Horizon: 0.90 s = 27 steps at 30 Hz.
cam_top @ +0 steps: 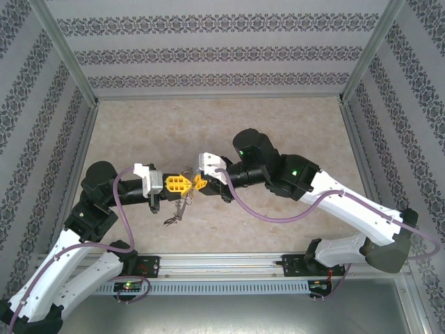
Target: Put the keys on the keyring
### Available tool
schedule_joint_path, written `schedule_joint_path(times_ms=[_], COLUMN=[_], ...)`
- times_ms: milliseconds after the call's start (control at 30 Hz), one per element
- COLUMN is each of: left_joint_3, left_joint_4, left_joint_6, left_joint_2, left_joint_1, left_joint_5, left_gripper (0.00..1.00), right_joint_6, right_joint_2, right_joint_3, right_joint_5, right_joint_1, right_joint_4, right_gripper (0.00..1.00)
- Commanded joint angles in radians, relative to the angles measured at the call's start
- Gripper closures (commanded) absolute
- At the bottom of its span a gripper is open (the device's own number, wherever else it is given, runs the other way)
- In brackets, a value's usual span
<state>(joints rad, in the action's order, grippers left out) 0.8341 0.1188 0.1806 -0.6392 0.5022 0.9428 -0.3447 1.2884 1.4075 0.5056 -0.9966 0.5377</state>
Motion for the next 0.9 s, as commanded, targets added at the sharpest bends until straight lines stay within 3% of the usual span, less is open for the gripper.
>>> schedule_joint_path(times_ms=[0, 433, 667, 867], left_joint_3=[0.001, 0.014, 0.022, 0.018], left_joint_4=[-0.090, -0.043, -0.042, -0.039], left_joint_6=[-0.016, 0.007, 0.011, 0.006], left_joint_2=[0.019, 0.029, 0.027, 0.026], left_joint_1=[0.006, 0.007, 0.006, 0.006], left_joint_5=[0.059, 0.041, 0.031, 0.026], left_gripper=[1.00, 1.00, 1.00, 1.00], right_joint_6=[0.016, 0.019, 0.026, 0.011], right_joint_2=[0.015, -0.027, -0.073, -0.127], right_joint_3=[0.040, 0.021, -0.020, -0.073], right_joint_5=[0.010, 0.014, -0.038, -0.056], right_joint_1=[0.010, 0.011, 0.010, -0.005], right_joint_4=[-0.004, -0.026, -0.027, -0.062], right_gripper=[1.00, 1.00, 0.67, 0.61])
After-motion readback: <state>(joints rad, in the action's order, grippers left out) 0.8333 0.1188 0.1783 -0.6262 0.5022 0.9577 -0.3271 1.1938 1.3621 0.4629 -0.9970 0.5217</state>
